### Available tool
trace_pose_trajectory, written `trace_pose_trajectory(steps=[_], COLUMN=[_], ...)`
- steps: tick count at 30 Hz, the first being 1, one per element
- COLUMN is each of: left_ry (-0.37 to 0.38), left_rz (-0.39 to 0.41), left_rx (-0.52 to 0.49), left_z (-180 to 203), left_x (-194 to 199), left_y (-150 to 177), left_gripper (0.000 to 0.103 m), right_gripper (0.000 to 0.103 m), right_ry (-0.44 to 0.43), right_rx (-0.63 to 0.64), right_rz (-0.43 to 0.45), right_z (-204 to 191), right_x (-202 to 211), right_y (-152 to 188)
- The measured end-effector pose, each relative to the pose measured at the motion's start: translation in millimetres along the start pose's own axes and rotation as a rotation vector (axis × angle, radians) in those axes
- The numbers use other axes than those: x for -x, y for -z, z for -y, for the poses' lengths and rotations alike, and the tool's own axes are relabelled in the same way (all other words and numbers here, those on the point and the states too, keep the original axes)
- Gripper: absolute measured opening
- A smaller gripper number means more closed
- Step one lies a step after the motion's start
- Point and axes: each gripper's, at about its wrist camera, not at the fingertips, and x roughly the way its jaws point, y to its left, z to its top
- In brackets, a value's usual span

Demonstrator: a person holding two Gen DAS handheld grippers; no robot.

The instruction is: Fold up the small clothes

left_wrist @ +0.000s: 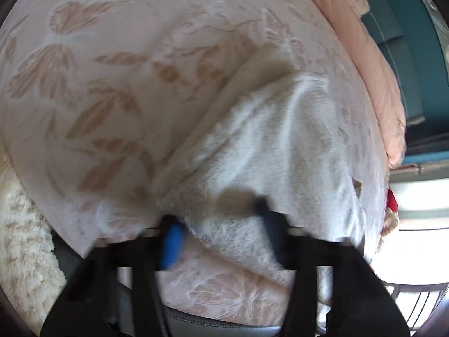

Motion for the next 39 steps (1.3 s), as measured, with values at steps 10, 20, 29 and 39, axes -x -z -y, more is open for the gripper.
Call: trace_pose_trajectory(steps=[10,20,29,39], left_ry=[0.079,0.018,0.032,0.109], left_rz=[-0.071,-0.033,-0.006,0.068], left_rx=[-0.058,-0.192,-0.224,-0.480], left_z=[-33,-17,-6,90], left_x=[77,73,80,114], left_y=[39,63,61,73], left_gripper=[0.008,0.008,0.008,0.007], right_gripper=[0.017,0.022,0.003,0.010], right_ry=[0.188,0.281,0.235,0.034], right_rx=[0.158,0.508,0.702,0.542], right_rz=[-0.144,0.098,-0.282,-0.178], right_z=[38,-75,-140,-115], right_x=[51,74,-108,-36], right_y=[54,51,114,82])
